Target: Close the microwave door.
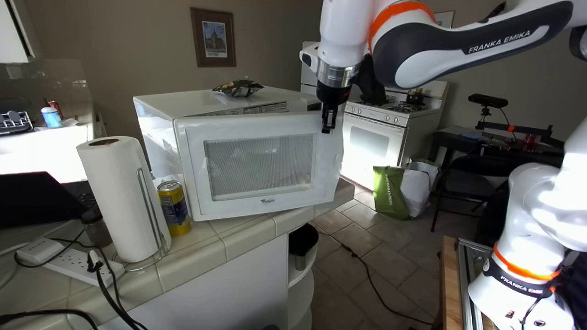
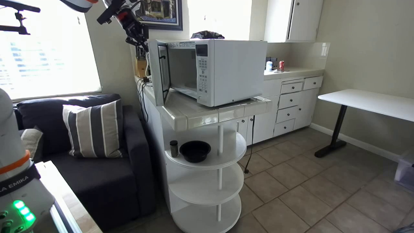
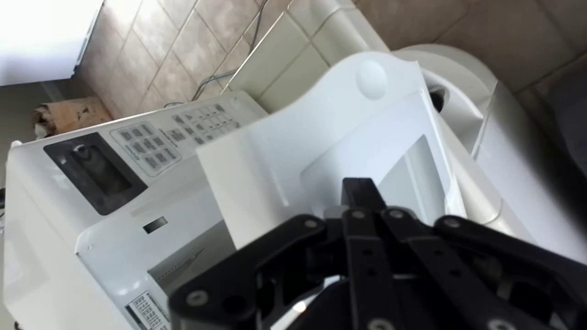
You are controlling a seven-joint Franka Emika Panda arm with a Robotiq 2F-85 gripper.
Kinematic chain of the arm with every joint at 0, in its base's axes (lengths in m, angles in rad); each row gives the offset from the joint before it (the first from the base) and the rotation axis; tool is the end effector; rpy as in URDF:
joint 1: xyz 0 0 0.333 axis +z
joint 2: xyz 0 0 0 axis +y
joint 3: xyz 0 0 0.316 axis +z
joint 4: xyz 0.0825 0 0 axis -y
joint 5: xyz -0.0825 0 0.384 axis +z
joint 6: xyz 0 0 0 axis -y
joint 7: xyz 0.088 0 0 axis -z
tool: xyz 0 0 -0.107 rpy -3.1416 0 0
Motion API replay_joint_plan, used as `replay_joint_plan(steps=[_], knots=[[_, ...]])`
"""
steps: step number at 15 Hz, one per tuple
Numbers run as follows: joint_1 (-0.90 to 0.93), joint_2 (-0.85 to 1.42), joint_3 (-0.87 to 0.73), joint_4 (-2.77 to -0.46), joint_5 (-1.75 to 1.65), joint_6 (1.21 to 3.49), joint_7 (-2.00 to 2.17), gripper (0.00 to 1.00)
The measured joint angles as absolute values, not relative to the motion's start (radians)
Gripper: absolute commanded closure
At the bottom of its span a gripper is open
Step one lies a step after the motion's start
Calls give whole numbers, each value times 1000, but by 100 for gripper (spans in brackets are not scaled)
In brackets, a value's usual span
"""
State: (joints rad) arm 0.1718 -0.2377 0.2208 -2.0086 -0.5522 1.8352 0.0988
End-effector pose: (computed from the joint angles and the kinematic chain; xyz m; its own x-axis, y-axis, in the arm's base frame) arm 0.4715 0.1598 0.5737 0.9014 0.4275 0.0684 0.3225 -0.7685 0.5527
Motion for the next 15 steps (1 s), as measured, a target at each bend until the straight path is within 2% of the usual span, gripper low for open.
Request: replay_joint_plan(steps=[5, 15], knots=[[125, -265, 188, -2139, -658, 2176, 191, 99], [115, -264, 191, -2143, -671, 2196, 194, 100]])
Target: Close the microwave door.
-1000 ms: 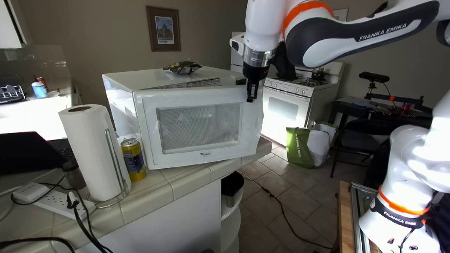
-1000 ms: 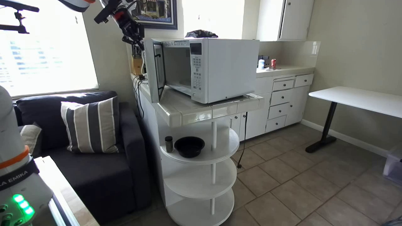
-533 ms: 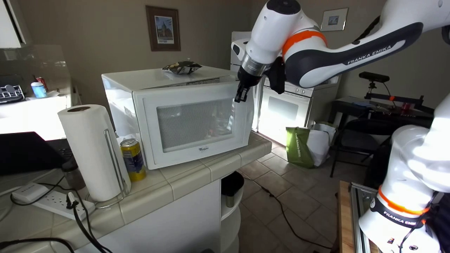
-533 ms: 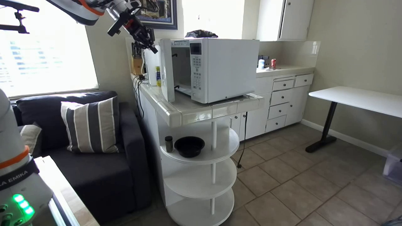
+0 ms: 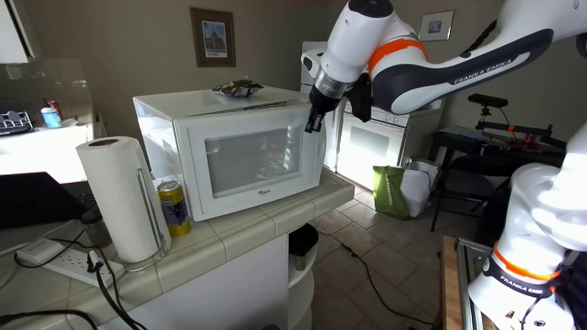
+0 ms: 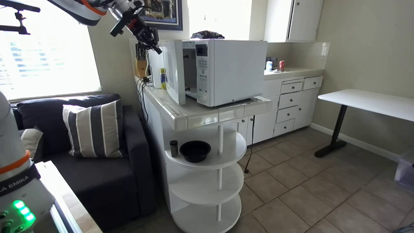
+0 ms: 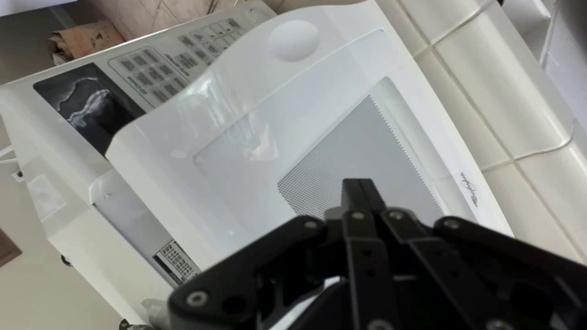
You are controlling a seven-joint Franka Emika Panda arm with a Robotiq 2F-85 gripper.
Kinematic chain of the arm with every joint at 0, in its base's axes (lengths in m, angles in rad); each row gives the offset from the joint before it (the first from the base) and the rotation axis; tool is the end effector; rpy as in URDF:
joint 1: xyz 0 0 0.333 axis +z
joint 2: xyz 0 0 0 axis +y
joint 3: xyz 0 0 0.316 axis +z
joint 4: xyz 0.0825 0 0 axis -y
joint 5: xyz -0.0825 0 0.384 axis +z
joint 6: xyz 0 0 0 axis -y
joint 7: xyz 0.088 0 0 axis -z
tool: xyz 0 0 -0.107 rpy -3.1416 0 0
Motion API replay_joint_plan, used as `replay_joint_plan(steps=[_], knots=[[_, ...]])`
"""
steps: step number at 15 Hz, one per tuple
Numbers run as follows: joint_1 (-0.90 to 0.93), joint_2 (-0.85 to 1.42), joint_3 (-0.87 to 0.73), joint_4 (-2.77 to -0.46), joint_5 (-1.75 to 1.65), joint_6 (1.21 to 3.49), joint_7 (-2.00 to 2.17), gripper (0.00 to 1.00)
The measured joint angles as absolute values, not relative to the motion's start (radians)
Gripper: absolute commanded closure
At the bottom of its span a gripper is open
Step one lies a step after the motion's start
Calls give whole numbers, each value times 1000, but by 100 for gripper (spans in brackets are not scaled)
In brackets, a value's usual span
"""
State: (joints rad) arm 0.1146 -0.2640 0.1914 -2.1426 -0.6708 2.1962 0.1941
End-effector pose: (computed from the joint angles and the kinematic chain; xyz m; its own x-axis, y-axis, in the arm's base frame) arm 0.4891 0.1396 0.5534 0.8256 0.4857 0.2872 0.2502 -0.7713 0.5853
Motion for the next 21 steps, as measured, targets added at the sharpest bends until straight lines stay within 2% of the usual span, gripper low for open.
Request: replay_joint_plan(steps=[11, 21], knots=[[53, -205, 179, -2159, -1019, 2239, 431, 100], [40, -121, 107, -2172, -1454, 2462, 758, 100]])
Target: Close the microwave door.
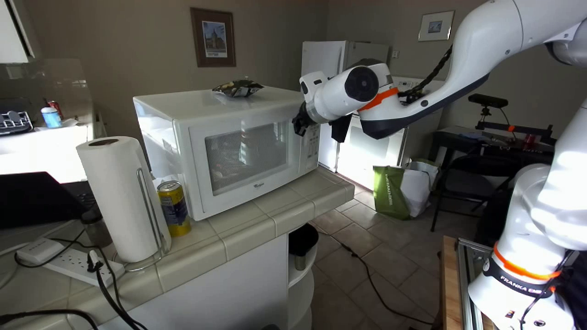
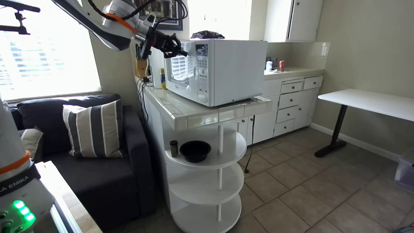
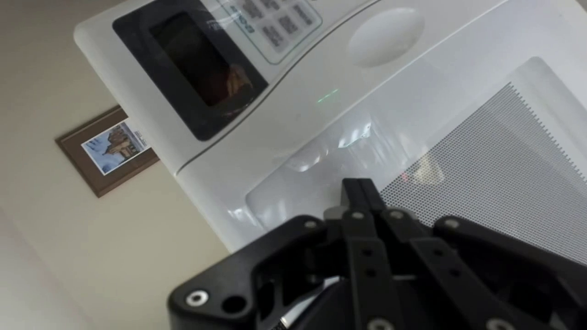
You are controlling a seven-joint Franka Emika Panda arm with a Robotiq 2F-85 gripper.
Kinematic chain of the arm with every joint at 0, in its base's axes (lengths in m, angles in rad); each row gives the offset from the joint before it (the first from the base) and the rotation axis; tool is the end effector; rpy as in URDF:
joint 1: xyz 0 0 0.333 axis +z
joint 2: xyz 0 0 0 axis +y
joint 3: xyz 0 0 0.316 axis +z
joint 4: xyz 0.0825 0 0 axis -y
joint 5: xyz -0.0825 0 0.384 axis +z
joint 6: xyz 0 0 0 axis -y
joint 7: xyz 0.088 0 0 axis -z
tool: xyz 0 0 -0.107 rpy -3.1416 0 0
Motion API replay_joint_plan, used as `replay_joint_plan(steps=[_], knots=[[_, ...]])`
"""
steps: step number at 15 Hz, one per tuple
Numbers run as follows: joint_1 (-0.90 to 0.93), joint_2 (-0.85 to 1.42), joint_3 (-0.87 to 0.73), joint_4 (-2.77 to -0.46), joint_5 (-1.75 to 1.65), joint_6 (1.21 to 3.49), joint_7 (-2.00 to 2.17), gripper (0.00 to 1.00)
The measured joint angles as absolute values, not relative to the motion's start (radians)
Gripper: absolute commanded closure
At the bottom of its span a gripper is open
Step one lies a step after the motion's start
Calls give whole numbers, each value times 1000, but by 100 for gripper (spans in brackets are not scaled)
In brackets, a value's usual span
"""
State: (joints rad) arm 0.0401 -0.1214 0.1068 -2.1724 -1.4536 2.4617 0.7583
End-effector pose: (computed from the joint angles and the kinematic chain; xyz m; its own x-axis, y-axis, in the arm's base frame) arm 0.5391 0.0825 0.4882 0.6724 0.5903 0.4467 0.0103 -0.6108 0.7917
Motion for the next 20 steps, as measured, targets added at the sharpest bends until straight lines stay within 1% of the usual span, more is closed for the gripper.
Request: replay_joint_plan(steps=[3, 5, 10, 11, 12, 13, 15, 17, 18, 19, 20], knots=[[41, -125, 101, -2185, -1518, 2474, 824, 100], [41, -130, 89, -2185, -1470, 2502, 803, 100], [49, -134, 13, -2212, -1068, 2622, 511, 100], [71, -141, -15, -2228, -985, 2631, 451, 83], [101, -151, -48, -2247, -903, 2632, 392, 72], [142, -166, -86, -2268, -822, 2623, 336, 67], [243, -205, -172, -2298, -660, 2572, 238, 51], [333, -263, -242, -2301, -499, 2471, 156, 38], [354, -298, -254, -2291, -419, 2402, 120, 29], [361, -332, -256, -2273, -352, 2328, 96, 22], [345, -364, -237, -2250, -279, 2248, 78, 13]])
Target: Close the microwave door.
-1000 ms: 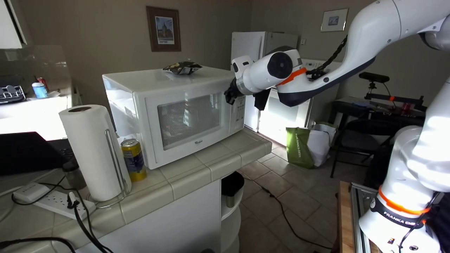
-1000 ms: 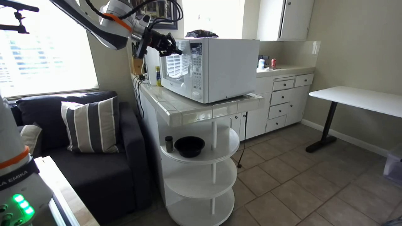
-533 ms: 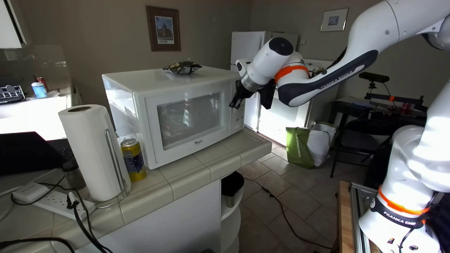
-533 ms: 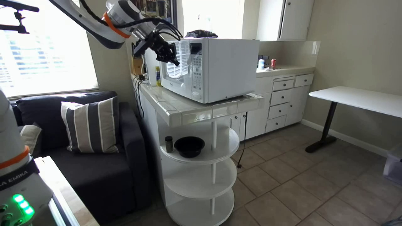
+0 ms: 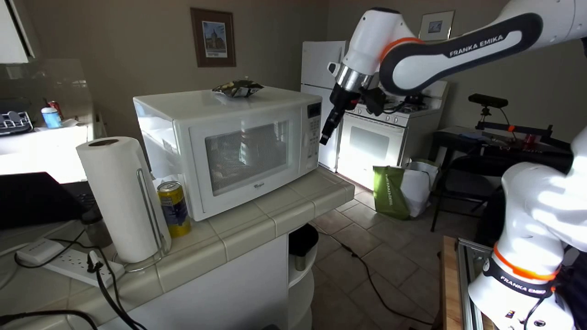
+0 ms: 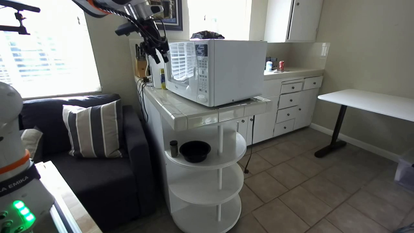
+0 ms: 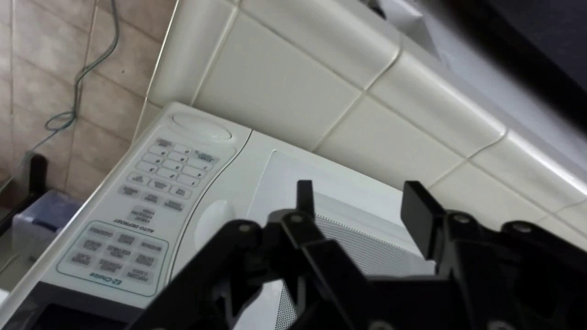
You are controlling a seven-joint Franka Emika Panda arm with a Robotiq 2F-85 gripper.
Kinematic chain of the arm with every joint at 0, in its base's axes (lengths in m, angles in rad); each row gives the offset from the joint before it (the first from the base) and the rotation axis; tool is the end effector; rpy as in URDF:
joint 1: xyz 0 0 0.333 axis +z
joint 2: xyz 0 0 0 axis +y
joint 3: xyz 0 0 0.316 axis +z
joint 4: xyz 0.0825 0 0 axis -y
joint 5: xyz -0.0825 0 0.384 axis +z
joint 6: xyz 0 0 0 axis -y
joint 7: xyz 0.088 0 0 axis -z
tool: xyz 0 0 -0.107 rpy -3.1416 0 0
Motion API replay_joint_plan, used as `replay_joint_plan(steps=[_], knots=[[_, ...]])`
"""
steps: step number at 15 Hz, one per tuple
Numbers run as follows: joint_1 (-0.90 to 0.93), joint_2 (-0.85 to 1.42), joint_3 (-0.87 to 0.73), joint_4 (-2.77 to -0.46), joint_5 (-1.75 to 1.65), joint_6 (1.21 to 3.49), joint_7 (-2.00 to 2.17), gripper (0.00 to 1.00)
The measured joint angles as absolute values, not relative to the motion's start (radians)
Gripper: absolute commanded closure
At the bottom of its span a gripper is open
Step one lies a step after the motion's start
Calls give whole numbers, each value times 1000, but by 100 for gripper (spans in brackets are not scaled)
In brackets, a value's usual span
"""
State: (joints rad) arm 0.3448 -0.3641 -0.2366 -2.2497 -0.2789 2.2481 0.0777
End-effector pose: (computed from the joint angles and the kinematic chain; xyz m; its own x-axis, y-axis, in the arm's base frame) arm 0.4773 0.0335 0.5436 0.9191 0.1828 0.3492 0.1365 -0.9787 0.1532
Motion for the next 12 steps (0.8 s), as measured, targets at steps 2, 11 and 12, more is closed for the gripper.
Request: replay_joint_plan(steps=[2, 11, 12], knots=[[274, -411, -175, -2194, -149, 2094, 56, 1], [75, -490, -33, -2051, 35, 1932, 112, 0], [69, -498, -22, -2051, 34, 1937, 112, 0]])
